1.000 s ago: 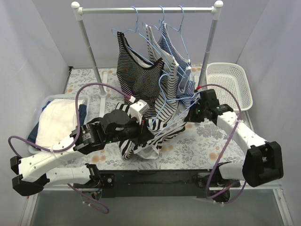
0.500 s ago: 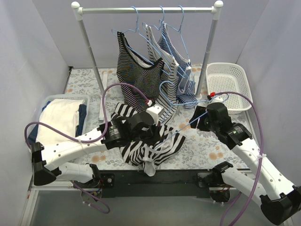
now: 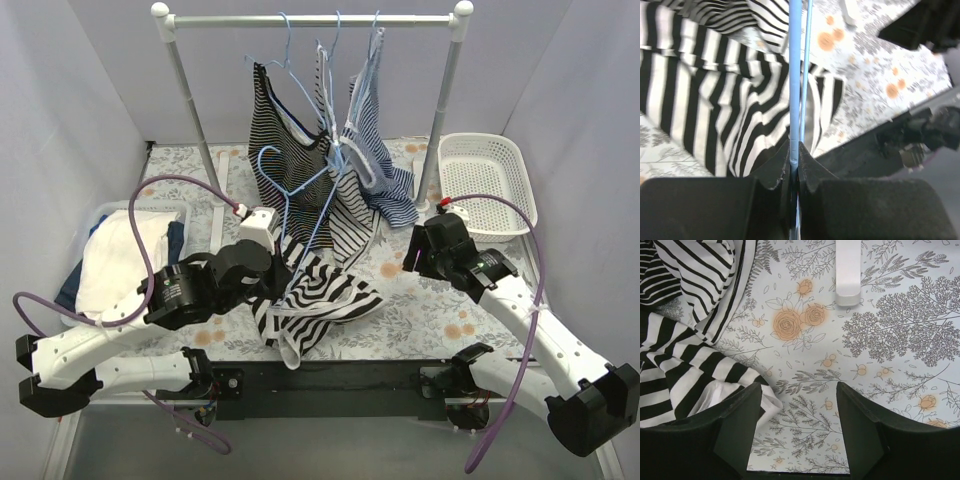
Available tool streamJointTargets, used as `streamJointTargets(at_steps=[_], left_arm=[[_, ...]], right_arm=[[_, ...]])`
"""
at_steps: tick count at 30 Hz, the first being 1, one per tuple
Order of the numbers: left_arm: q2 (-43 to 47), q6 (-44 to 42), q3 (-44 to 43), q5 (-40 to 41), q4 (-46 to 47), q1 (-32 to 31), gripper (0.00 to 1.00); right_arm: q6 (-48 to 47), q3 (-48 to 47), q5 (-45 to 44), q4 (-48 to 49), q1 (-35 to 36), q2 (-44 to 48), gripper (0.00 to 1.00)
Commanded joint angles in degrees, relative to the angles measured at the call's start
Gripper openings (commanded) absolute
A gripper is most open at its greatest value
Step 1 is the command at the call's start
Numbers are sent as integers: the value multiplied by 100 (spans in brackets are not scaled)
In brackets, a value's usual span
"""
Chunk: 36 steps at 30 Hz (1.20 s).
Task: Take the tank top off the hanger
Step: Remove the tank top from the hanger, then place the hanger at the clothesline.
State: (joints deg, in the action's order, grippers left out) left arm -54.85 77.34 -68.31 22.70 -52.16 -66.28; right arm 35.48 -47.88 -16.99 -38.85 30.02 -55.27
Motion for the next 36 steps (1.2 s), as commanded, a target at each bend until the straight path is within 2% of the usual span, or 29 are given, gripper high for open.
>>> streamJointTargets(at_steps=[1, 4, 6, 10, 20, 24, 27, 36], left_arm=[[27, 413, -95, 850, -435, 54, 0], [-122, 264, 11, 649, -234, 45, 0], [-350, -7, 134, 158, -14, 54, 0], [-509, -403, 301, -904, 381, 54, 0], [-1079, -931, 178, -1548, 751, 45, 0], [-1308, -1045, 125, -1742, 813, 45, 0], [-1423, -1011, 125, -1900, 848, 54, 0], [-1300, -914, 310, -2111, 883, 54, 0]], right_arm=[[213, -336, 29, 377, -14, 112, 70], [-41, -564, 800, 772, -5, 226, 67], [-225, -766, 1257, 1010, 187, 297, 67], [-542, -1397, 1260, 1020, 557, 324, 67], [-1438, -2305, 1927, 1213, 1128, -309, 67], [-1711, -2454, 1735, 1239, 1733, -538, 67], [-1764, -2323, 1576, 1494, 1919, -564, 66], [-1817, -2138, 970, 1714, 1946, -336, 64]])
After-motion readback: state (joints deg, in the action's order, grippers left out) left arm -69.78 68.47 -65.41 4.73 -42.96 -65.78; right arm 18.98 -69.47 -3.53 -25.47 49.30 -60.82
